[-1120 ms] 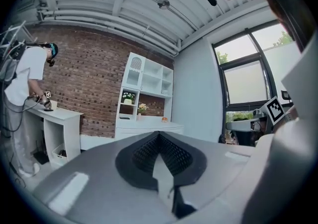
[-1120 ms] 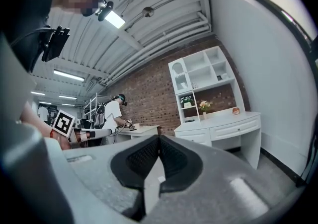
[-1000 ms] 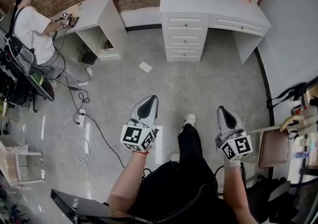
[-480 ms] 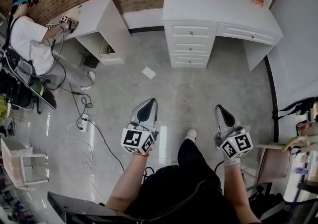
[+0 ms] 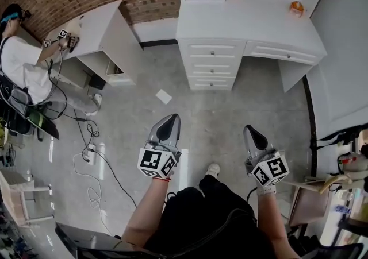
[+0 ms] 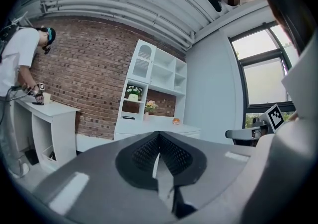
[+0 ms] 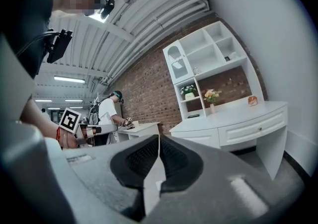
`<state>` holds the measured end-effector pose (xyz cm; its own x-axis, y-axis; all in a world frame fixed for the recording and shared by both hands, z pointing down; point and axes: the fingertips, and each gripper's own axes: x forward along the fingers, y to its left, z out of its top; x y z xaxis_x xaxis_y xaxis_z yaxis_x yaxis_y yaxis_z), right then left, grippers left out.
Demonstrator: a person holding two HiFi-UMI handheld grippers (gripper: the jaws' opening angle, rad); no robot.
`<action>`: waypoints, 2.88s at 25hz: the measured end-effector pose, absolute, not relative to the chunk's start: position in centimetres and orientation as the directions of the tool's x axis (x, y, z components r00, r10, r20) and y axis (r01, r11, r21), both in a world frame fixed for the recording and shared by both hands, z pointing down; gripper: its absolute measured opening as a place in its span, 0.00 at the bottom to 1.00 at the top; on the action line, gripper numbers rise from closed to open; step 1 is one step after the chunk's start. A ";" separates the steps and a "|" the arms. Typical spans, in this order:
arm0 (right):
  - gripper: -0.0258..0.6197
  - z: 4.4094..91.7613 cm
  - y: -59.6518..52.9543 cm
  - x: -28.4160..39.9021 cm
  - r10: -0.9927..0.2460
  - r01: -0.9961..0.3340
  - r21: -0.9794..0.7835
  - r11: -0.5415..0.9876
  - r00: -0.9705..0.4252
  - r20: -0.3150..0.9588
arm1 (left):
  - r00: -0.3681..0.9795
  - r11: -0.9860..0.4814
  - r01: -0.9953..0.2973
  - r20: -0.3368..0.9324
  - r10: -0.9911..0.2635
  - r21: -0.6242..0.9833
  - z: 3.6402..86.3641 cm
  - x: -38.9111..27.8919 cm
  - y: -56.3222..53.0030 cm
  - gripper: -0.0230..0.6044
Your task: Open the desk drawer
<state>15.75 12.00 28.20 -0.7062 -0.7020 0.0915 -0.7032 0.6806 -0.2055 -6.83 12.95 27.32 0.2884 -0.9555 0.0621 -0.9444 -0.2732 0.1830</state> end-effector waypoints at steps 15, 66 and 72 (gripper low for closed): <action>0.04 30.5 5.3 16.3 -0.660 -0.668 -0.224 0.710 -0.742 0.119 | 0.255 -0.234 -0.956 0.108 -0.961 0.179 29.0 -6.4 6.0 0.04; 0.04 45.5 -23.7 2.8 -0.754 -0.773 -0.210 0.598 -0.632 0.179 | 0.513 -0.451 -0.833 0.144 -0.846 0.321 46.8 -8.0 -24.0 0.04; 0.04 49.6 -26.4 1.0 -0.736 -0.757 -0.157 0.635 -0.654 0.177 | 0.521 -0.469 -0.834 0.136 -0.843 0.290 50.7 -7.0 -26.0 0.04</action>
<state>0.99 -26.36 49.64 -0.6539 -0.7355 0.1771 -0.7565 0.6349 -0.1567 -6.97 -25.98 50.67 0.5206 -0.8429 0.1360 -0.8345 -0.4685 0.2901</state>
